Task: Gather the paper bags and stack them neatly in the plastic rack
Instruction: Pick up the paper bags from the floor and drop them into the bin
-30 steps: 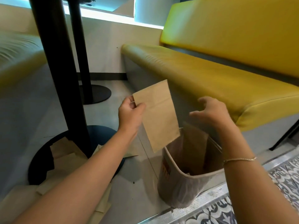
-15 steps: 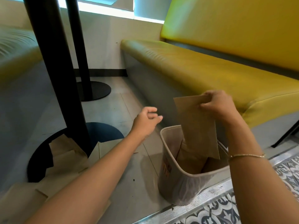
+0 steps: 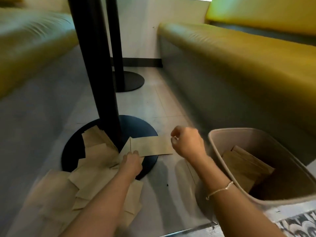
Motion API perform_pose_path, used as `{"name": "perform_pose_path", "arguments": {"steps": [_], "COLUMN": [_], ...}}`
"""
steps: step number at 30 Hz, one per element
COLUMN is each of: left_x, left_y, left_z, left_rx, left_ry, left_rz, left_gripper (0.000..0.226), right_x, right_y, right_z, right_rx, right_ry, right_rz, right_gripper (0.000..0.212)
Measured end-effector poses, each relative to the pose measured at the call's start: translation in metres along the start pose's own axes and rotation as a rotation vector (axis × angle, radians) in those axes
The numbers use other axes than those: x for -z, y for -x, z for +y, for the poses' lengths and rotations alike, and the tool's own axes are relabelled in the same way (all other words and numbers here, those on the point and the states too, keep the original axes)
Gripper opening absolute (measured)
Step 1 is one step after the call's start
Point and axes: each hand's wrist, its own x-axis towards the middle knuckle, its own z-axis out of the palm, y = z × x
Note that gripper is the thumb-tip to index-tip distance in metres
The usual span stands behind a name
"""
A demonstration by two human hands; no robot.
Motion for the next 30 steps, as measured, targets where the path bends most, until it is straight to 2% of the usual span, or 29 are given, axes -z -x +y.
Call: {"name": "perform_pose_path", "arguments": {"steps": [5, 9, 12, 15, 17, 23, 27, 30], "left_x": [-0.025, -0.039, -0.047, -0.053, -0.052, -0.051, -0.052, -0.051], "left_y": [-0.025, -0.048, -0.061, -0.064, -0.064, -0.055, -0.053, -0.048], "left_z": [-0.017, -0.013, -0.014, -0.018, -0.015, -0.010, -0.012, -0.019], "left_rx": [-0.054, -0.079, -0.073, -0.062, -0.096, -0.275, -0.232, -0.245], "left_ry": [-0.142, -0.183, -0.168, -0.100, -0.189, -0.410, -0.354, -0.295], "left_rz": [0.094, 0.026, 0.001, 0.066, 0.125, 0.065, 0.016, 0.057], "left_gripper": [0.040, 0.056, 0.055, 0.033, 0.027, 0.029, 0.028, 0.028], "right_x": [-0.067, -0.087, -0.096, -0.103, -0.107, -0.121, -0.121, -0.119], "right_y": [0.012, 0.017, 0.015, 0.012, 0.011, 0.014, 0.014, 0.012], "right_z": [0.017, 0.036, 0.050, 0.061, 0.064, 0.065, 0.061, 0.060], "right_rx": [0.038, 0.048, 0.053, 0.028, 0.033, 0.032, 0.027, 0.018], "right_ry": [0.140, 0.181, 0.181, 0.158, 0.158, 0.156, 0.163, 0.170], "right_rz": [-0.254, -0.367, -0.369, -0.342, -0.349, -0.406, -0.430, -0.427], "right_gripper": [0.024, 0.026, 0.028, 0.028, 0.028, 0.029, 0.030, 0.030]}}
